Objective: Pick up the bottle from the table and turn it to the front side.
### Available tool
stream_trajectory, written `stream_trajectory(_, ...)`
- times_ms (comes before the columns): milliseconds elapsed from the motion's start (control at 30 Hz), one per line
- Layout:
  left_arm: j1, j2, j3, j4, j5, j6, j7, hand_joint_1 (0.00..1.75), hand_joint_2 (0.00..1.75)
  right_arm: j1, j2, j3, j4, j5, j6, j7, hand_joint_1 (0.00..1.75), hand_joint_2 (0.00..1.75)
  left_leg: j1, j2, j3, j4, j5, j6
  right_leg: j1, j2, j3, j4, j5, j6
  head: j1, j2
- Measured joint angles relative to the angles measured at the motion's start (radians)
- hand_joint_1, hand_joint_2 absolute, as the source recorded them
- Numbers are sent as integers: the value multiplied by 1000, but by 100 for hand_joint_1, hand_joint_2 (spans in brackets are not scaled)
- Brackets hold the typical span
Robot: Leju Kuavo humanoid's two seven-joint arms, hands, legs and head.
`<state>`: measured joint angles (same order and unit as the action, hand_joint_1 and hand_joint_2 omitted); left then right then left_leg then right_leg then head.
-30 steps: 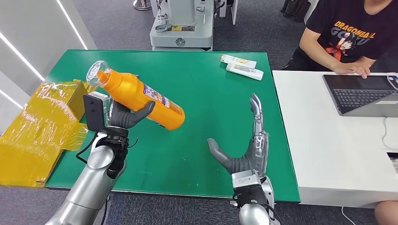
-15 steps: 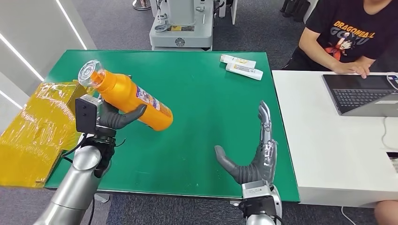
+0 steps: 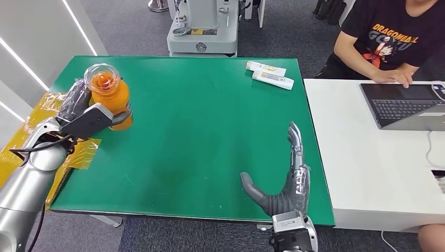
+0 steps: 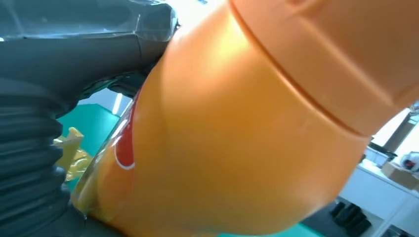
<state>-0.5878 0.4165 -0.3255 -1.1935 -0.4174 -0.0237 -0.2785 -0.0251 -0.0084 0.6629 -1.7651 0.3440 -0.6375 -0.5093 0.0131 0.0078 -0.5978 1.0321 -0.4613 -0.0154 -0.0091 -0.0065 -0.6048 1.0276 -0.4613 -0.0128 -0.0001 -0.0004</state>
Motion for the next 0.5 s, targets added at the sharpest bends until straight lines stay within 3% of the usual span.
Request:
stream_trajectory(267,-14,39,-8,4,-74,-21,12,175,175,3,0,-1,-3,1,12,3,0,175,0,1,0,0,0,0,0,0,0,0,0,0,0,0)
stream_trajectory(500,-93,176,-78,25,-195,-159,-29,175,175,18,2,-12,-26,26,62,24,0,175,2,2,0,-1,0,0,1,2,-1,0,0,-1,0,0)
